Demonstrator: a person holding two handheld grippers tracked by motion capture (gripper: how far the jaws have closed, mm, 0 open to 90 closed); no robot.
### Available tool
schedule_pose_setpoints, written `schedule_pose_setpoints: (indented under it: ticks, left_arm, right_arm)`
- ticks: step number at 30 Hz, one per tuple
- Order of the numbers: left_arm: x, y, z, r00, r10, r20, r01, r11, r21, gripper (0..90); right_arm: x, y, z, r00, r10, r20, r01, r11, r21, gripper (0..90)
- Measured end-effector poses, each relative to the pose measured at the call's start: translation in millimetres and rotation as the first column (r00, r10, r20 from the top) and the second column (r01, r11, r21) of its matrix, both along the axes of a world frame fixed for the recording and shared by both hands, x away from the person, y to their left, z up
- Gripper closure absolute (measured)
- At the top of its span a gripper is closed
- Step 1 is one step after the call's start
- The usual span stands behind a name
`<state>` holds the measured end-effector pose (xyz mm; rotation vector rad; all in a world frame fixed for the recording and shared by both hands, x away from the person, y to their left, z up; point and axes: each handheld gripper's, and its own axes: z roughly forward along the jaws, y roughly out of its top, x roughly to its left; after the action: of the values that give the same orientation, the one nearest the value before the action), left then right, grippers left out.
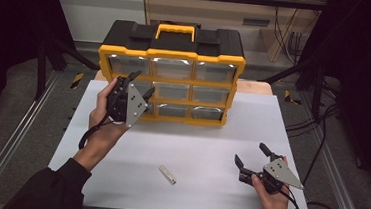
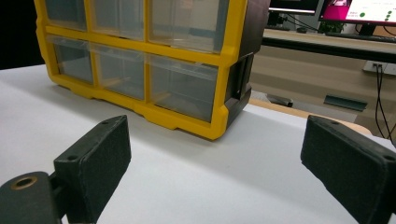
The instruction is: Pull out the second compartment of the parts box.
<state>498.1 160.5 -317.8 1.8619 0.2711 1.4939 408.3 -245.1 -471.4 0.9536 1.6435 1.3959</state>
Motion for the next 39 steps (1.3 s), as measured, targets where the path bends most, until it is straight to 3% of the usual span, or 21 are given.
schedule_pose_setpoints:
  ticks: [7, 9, 19, 23, 32, 35, 37, 38, 39]
  left_arm:
    - [0.1, -7.9, 7.1, 0.9986, 0.002, 0.054, -0.005, 0.9978, 0.067, 42.6]
    - [-0.2, -10.6, 6.9, 0.9988, 0.003, 0.048, -0.007, 0.9976, 0.069, 43.1]
    - [0.9, -21.0, 8.7, 0.9947, 0.006, 0.102, -0.02, 0.9907, 0.135, 47.2]
    - [1.1, -24.9, 7.7, 0.9909, 0.009, 0.134, -0.036, 0.9795, 0.198, 51.7]
    - [11.9, -36.6, 4.3, 0.9792, 0.014, 0.203, -0.07, 0.9602, 0.271, 57.0]
    - [14.9, -41.3, 3.9, 0.9741, 0.011, 0.226, -0.082, 0.9492, 0.304, 57.0]
    - [16.7, -43.6, 4.1, 0.9689, 0.014, 0.247, -0.097, 0.9392, 0.329, 57.5]
    - [17.2, -43.8, 5.1, 0.9646, 0.021, 0.263, -0.115, 0.9306, 0.348, 58.2]
    - [18.7, -43.9, 5.3, 0.964, 0.022, 0.265, -0.117, 0.9292, 0.35, 58.2]
  right_arm:
    - [0.0, 0.3, 0.0, 1.0, -0.001, 0.001, 0.001, 1.0, -0.006, 8.7]
    - [-0.2, 0.2, 0.0, 1.0, -0.002, 0.002, 0.002, 1.0, -0.005, 8.7]
    - [-0.5, -0.2, 0.8, 1.0, -0.003, 0.009, 0.003, 1.0, -0.011, 8.7]
    - [-0.8, 0.0, 1.1, 1.0, -0.002, 0.009, 0.002, 1.0, -0.013, 8.8]
    - [-1.5, 0.7, 1.4, 0.9999, 0.003, 0.01, -0.003, 1.0, -0.019, 8.8]
    - [-1.9, 0.8, 1.6, 0.9999, 0.002, 0.01, -0.002, 1.0, -0.019, 8.8]
    - [-2.2, 0.5, 1.9, 0.9999, 0.002, 0.011, -0.002, 1.0, -0.017, 8.8]
    - [-2.5, 0.2, 2.2, 0.9999, 0.001, 0.013, -0.001, 1.0, -0.015, 8.8]
    - [-2.5, 0.2, 2.2, 0.9999, 0.001, 0.013, -0.001, 1.0, -0.015, 8.8]
